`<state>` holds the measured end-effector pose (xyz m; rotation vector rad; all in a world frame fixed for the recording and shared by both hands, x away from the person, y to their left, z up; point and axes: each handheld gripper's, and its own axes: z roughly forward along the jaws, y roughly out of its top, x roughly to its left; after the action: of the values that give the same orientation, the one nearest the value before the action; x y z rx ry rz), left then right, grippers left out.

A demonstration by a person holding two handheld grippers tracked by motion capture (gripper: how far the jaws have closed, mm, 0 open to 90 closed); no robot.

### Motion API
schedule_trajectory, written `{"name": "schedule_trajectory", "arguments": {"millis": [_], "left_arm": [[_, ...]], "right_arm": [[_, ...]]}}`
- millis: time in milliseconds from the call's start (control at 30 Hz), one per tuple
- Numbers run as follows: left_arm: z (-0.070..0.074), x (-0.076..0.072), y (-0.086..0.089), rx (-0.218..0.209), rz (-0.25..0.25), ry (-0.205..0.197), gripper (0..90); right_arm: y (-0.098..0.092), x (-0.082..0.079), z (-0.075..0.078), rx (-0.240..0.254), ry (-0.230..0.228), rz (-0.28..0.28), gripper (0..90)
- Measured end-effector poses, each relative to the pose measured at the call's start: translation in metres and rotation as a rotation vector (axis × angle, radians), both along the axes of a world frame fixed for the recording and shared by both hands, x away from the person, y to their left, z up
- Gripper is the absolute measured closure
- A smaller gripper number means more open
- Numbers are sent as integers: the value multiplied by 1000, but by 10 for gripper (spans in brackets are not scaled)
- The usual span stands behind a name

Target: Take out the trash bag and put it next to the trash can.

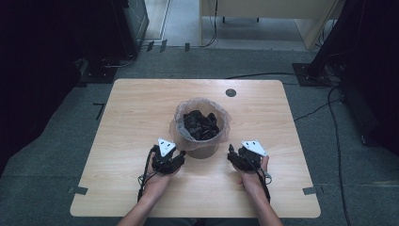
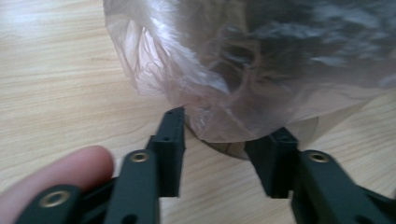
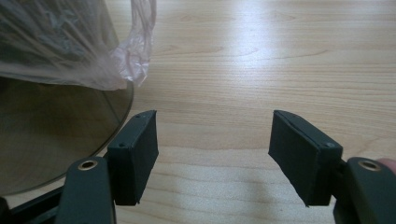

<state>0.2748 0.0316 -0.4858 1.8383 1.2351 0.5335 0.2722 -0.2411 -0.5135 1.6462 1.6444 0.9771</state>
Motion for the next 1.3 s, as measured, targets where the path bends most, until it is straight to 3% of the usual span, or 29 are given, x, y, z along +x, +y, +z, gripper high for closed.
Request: {"name": "schedule_trajectory", "arguments": {"millis": [167, 300, 533, 700, 867, 900, 933, 967, 1000, 1033, 1067, 1167, 1233, 1300], "left_arm": [[4, 5, 2, -40, 19, -12, 801], [15, 9, 8, -81, 29, -34, 894], [39, 13, 18, -132, 44, -78, 900], [53, 12, 21, -128, 39, -112, 900], [66, 8, 18, -130, 28, -152, 900], [69, 8, 18, -127, 31, -163, 900], [71, 7, 17, -124, 32, -171, 900], [74, 7, 17, -119, 33, -178, 900], [76, 7, 16, -116, 35, -185, 900], [78, 7, 15, -112, 36, -189, 900], [80, 7, 15, -110, 35, -191, 900], [86, 6, 12, -106, 28, -203, 900], [91, 5, 10, -109, 20, -211, 900], [97, 4, 7, -114, 13, -226, 900]], "right_arm": [[4, -1, 0, 7, 5, 14, 331], [9, -1, -1, 8, 6, 33, 328], [18, 1, -6, -7, 21, 77, 328], [25, 5, -3, -3, 5, 96, 328], [29, 7, 2, 0, -30, 73, 337], [29, 6, 5, 3, -46, 69, 357], [27, 5, 11, 1, -85, 70, 441], [27, 5, 11, 1, -85, 70, 441], [26, 5, 15, -3, -100, 70, 516], [23, 3, 23, 14, -126, 86, 685], [23, 3, 23, 14, -126, 86, 685], [24, -3, 32, 22, -168, 149, 838], [26, -6, 36, 7, -187, 155, 892], [24, -7, 41, 22, -198, 150, 900]]}}
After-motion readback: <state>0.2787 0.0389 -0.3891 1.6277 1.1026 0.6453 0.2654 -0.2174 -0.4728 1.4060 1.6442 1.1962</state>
